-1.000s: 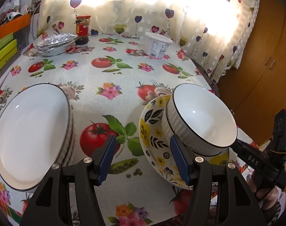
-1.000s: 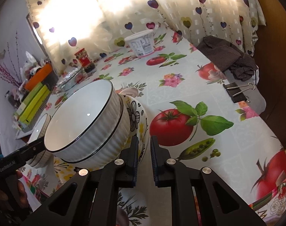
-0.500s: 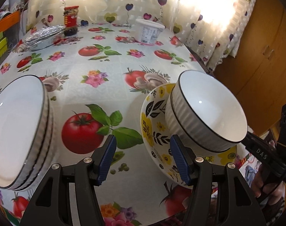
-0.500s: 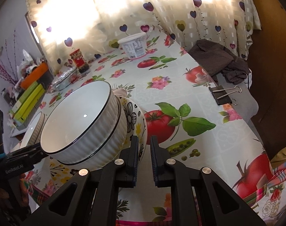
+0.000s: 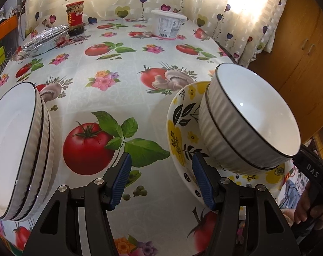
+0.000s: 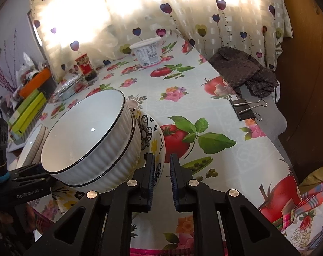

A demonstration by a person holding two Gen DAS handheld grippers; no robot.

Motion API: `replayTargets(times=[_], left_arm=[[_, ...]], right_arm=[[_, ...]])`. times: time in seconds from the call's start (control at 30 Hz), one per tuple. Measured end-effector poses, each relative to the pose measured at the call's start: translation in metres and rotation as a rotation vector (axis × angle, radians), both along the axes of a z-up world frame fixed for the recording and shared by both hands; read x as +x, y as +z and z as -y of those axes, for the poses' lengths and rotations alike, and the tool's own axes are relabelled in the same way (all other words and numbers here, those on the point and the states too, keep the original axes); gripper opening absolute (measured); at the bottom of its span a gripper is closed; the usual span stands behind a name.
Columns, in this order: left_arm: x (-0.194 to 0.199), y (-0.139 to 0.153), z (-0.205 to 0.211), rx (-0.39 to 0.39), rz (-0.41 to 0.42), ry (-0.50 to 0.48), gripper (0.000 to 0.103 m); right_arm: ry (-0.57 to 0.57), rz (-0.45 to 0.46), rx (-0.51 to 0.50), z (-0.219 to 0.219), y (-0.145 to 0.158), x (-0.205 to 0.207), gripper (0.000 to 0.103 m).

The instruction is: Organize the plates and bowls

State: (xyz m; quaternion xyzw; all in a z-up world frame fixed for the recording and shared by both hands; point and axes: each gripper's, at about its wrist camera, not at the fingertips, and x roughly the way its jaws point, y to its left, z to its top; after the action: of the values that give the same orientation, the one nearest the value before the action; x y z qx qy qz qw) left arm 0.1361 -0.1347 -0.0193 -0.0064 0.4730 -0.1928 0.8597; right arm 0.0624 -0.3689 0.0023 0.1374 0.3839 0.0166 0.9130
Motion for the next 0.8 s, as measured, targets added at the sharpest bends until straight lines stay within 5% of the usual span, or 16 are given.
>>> replayTargets(times=[0.2,0.8], left_arm=[[0.003,-0.004,0.001,-0.002,0.001,0.0,0.06],[0.005,-0.011,0.006,-0.004,0.018,-0.001,0.061]], right_arm=[[-0.003,-0.02,0.02,0.0,-0.008,0.006,0.028],[0.0,-0.072,0.024,0.002,-0.024,0.018,0.042]])
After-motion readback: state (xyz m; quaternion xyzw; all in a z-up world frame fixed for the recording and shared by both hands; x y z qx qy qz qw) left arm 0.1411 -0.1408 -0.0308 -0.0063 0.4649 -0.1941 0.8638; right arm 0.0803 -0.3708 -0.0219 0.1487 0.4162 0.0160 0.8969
